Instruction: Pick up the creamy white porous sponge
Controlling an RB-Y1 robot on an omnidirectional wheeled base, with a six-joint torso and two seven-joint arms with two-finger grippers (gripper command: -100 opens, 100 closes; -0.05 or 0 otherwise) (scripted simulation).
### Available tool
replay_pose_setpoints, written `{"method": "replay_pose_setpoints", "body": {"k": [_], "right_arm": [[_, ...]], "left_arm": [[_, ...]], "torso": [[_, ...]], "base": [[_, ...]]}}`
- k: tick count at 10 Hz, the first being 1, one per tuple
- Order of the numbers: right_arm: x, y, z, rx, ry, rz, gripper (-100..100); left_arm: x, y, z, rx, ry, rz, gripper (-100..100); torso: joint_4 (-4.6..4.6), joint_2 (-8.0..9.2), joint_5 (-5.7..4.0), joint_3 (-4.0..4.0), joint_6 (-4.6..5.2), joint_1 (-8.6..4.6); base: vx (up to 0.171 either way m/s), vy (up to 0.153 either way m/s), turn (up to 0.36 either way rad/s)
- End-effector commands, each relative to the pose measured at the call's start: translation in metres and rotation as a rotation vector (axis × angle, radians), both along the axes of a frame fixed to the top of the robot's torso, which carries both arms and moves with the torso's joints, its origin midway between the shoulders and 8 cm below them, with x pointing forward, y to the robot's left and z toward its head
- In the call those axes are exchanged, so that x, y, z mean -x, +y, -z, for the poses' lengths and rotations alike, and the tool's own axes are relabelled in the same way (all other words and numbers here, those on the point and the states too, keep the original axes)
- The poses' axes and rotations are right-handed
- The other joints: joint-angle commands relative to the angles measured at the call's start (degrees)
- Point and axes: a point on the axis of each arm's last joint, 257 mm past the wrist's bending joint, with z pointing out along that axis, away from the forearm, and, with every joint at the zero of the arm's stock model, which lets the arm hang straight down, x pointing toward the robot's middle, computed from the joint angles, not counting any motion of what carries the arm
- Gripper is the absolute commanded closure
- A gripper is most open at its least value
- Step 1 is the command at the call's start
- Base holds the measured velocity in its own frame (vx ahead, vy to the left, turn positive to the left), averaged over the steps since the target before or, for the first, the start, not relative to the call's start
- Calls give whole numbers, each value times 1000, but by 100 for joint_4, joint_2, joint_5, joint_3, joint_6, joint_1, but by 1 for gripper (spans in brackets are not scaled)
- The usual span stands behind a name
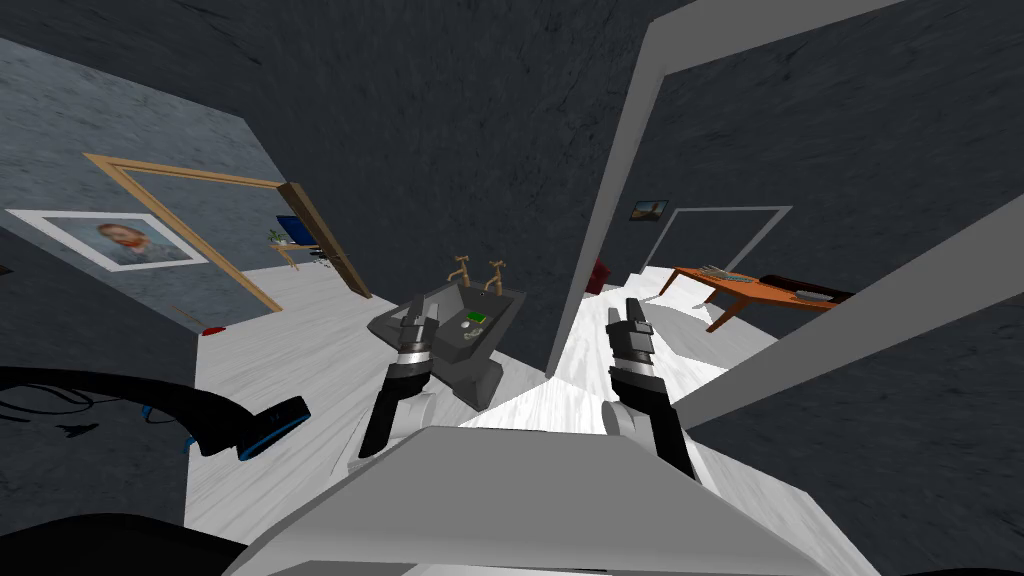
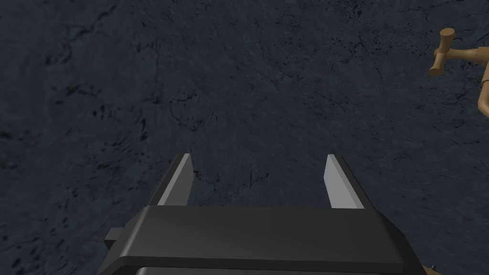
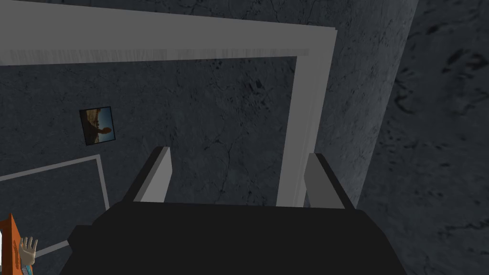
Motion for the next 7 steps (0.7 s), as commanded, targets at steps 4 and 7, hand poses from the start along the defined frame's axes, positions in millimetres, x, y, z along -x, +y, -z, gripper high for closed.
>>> {"method": "replay_pose_setpoints", "body": {"k": [4,7], "right_arm": [[0,0,0,0,0,0,0],[0,0,0,0,0,0,0]], "left_arm": [[-16,7,12,-65,93,-5,-100],[-27,16,21,-92,158,-23,-100]], "torso": [[-1,-6,-2,-3,0,-9],[-1,-5,-2,-3,0,-7]], "base": [[12,-23,29],[12,-22,34]]}}
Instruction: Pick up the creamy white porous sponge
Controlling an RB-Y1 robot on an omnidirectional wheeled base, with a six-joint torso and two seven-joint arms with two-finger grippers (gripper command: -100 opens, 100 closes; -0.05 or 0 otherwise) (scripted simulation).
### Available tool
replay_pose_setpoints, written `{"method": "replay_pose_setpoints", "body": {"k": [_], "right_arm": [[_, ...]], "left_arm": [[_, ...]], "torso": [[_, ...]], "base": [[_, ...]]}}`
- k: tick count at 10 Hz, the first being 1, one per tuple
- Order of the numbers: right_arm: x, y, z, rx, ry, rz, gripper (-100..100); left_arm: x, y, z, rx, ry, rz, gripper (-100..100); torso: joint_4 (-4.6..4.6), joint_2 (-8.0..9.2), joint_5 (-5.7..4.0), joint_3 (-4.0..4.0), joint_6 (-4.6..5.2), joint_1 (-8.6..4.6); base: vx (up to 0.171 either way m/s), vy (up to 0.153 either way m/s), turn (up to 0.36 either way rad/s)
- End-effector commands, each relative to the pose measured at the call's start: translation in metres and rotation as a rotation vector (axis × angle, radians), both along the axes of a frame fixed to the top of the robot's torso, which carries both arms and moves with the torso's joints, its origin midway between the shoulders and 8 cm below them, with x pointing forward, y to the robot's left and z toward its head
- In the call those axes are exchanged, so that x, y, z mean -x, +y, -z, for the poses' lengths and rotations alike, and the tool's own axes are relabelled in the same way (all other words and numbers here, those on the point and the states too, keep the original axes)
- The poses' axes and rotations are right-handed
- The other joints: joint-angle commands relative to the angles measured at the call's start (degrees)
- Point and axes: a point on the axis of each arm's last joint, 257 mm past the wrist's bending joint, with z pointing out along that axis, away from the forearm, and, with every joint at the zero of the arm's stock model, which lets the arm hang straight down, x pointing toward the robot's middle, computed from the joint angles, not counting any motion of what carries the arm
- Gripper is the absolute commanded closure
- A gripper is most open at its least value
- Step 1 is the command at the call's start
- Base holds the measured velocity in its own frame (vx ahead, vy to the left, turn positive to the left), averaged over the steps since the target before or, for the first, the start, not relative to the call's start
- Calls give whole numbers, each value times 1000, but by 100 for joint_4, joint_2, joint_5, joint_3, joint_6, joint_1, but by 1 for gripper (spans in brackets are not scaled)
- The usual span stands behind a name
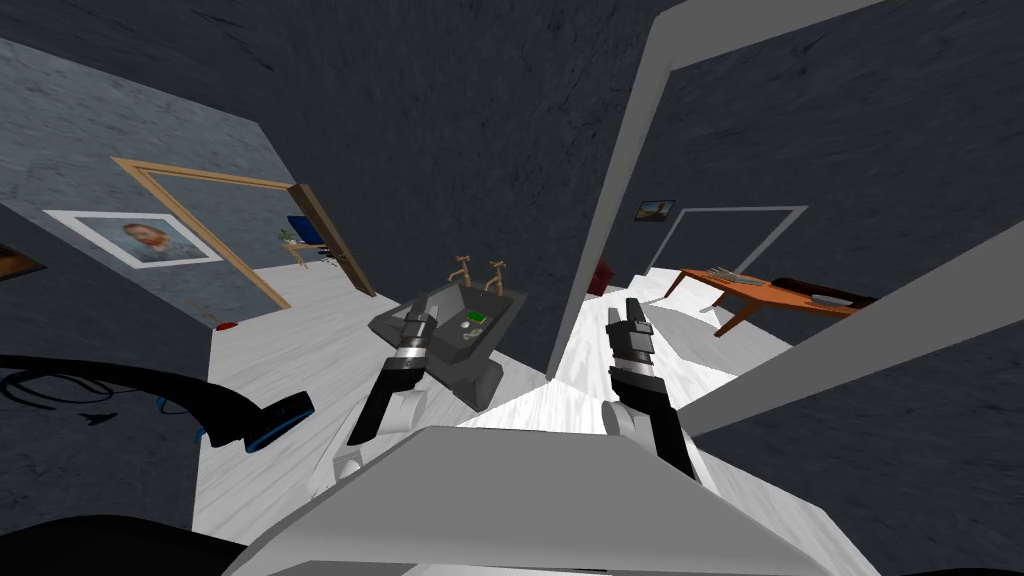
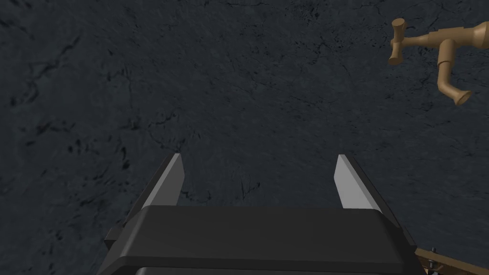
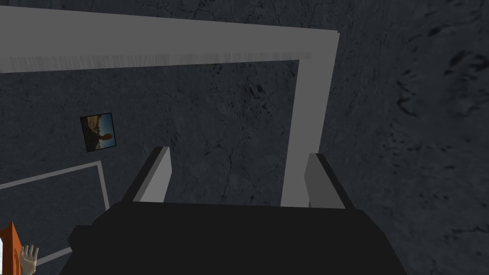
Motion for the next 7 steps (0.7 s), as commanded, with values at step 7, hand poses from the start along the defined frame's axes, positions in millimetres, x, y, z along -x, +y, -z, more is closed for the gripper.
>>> {"method": "replay_pose_setpoints", "body": {"k": [7], "right_arm": [[0,0,0,0,0,0,0]], "left_arm": [[-21,22,21,-36,139,-51,-100]], "torso": [[0,0,0,0,0,-2]], "base": [[11,-22,30]]}}
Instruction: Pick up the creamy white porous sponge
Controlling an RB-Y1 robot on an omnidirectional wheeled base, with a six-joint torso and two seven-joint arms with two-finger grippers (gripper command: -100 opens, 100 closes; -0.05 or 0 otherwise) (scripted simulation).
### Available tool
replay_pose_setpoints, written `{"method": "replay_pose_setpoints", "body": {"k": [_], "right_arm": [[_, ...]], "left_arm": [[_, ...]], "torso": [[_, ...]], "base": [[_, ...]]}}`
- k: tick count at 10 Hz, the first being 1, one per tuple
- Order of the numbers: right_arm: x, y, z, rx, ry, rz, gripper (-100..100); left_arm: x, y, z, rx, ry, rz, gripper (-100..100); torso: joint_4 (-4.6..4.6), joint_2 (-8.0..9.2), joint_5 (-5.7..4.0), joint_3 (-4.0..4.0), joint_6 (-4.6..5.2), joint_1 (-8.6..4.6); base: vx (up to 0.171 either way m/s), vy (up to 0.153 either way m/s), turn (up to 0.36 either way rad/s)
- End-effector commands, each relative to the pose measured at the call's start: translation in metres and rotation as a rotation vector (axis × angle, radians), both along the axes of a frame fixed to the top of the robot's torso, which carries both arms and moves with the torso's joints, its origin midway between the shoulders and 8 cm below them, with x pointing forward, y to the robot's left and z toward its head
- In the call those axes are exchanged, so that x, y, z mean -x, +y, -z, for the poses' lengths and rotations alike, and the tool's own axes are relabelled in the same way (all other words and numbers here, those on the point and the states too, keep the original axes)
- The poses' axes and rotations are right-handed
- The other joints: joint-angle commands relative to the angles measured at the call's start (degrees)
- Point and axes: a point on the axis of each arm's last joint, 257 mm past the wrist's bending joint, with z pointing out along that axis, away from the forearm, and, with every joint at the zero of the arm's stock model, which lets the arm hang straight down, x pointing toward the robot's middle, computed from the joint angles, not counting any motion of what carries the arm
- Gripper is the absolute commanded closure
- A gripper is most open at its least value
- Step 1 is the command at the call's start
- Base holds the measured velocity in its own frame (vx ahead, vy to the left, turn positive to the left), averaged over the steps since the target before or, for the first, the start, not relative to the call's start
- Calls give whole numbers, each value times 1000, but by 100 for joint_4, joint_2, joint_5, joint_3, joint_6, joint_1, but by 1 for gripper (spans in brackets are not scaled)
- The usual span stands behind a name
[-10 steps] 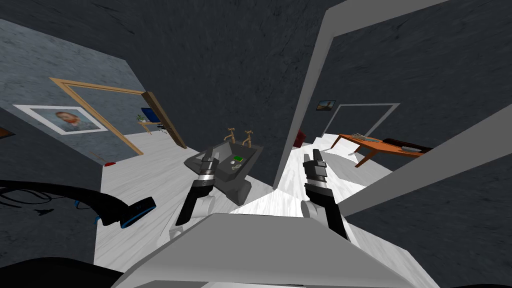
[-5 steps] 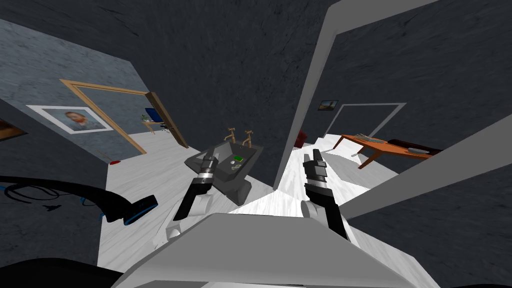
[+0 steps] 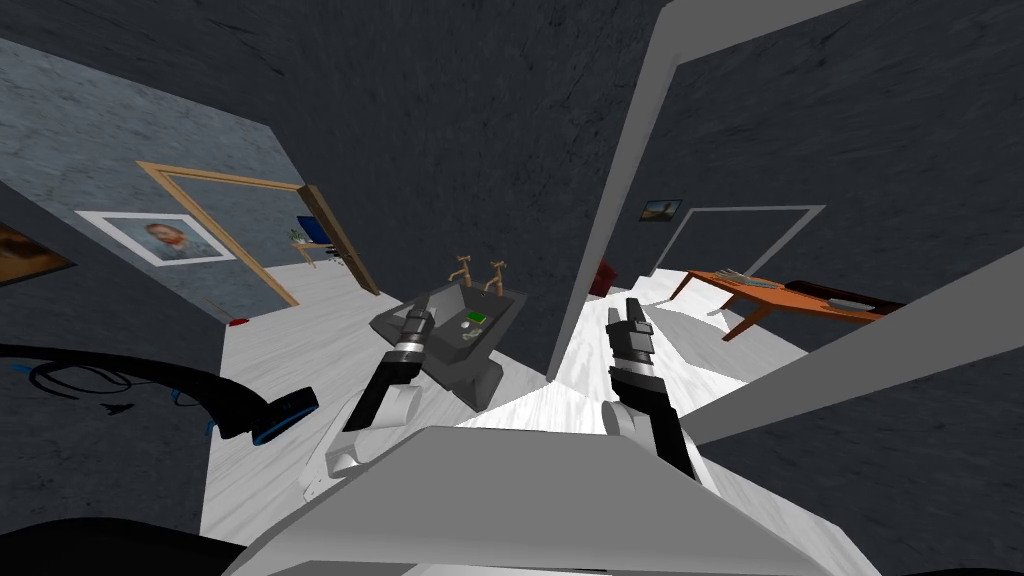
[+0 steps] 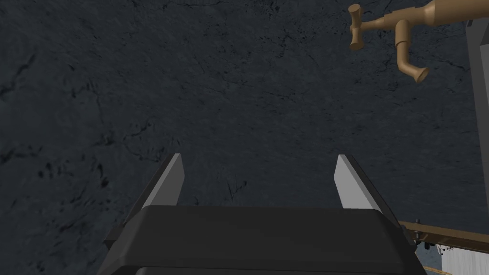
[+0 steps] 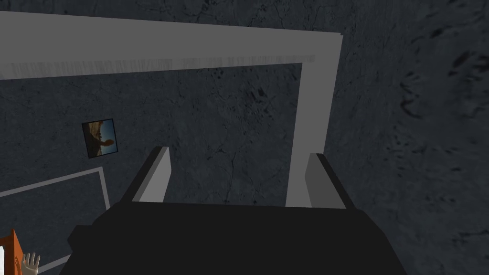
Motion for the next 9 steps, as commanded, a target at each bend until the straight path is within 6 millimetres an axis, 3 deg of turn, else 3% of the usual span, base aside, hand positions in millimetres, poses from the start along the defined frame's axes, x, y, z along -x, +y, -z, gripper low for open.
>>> {"method": "replay_pose_setpoints", "body": {"k": [1,9], "right_arm": [[0,0,0,0,0,0,0],[0,0,0,0,0,0,0]], "left_arm": [[-6,9,6,-10,38,-19,-100],[-21,40,35,-24,210,-92,-100]], "torso": [[0,0,0,0,0,0],[-1,-4,0,-2,0,-1]], "base": [[17,-36,41],[20,-29,33]]}}
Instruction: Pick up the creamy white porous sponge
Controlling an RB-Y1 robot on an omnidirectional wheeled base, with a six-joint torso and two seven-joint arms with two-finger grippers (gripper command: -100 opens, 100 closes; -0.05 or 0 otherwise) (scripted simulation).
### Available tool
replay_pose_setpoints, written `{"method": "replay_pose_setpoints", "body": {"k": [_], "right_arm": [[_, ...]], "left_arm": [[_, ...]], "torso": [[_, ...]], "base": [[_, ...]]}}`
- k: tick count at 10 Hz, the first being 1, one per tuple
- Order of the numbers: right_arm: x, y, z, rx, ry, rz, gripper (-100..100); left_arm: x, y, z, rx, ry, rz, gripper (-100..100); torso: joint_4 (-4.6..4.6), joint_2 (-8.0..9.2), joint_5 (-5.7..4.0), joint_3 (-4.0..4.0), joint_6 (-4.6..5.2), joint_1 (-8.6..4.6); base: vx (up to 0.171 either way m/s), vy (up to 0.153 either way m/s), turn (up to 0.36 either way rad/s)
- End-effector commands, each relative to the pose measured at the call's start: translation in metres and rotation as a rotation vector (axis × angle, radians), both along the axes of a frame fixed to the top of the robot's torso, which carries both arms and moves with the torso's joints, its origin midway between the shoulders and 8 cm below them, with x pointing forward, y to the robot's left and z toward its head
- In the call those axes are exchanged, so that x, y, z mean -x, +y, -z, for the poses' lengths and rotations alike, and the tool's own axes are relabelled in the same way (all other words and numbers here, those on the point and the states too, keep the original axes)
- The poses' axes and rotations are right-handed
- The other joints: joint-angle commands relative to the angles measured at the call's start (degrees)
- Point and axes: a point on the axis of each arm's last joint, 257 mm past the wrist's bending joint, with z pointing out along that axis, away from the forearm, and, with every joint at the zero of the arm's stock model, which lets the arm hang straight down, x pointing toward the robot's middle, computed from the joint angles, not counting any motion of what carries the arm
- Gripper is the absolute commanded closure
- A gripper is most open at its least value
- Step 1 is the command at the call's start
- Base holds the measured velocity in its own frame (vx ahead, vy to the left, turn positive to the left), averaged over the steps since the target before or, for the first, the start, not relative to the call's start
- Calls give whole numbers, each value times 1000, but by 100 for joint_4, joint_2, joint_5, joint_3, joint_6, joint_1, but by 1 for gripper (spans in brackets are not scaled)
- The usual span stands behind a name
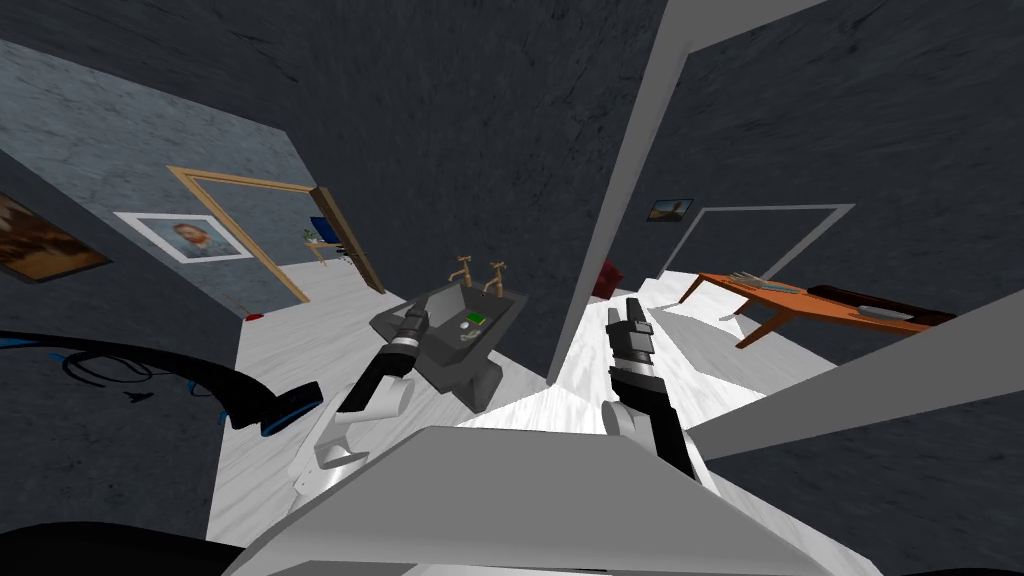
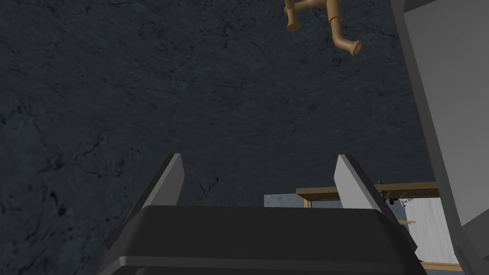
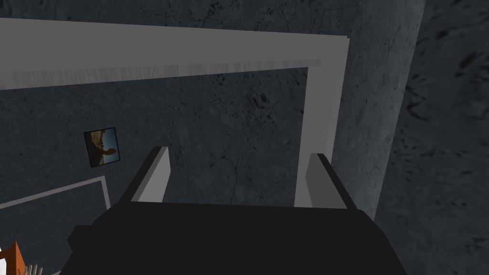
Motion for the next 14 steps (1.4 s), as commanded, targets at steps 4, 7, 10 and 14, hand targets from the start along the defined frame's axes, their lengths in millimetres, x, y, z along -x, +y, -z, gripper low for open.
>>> {"method": "replay_pose_setpoints", "body": {"k": [4,7,10,14], "right_arm": [[0,0,0,0,0,0,0],[0,0,0,0,0,0,0],[0,0,0,0,0,0,0],[0,0,0,0,0,0,0]], "left_arm": [[-4,12,22,5,102,-34,-100],[-6,26,35,3,170,-63,-100],[-6,34,50,11,239,-82,-100],[-3,46,71,19,334,-110,-100]], "torso": [[1,3,1,2,0,5],[-1,-3,0,-2,1,0],[0,1,1,0,1,8],[-2,-6,0,-4,1,0]], "base": [[18,-22,26],[34,-39,33],[25,-20,20],[41,-33,30]]}}
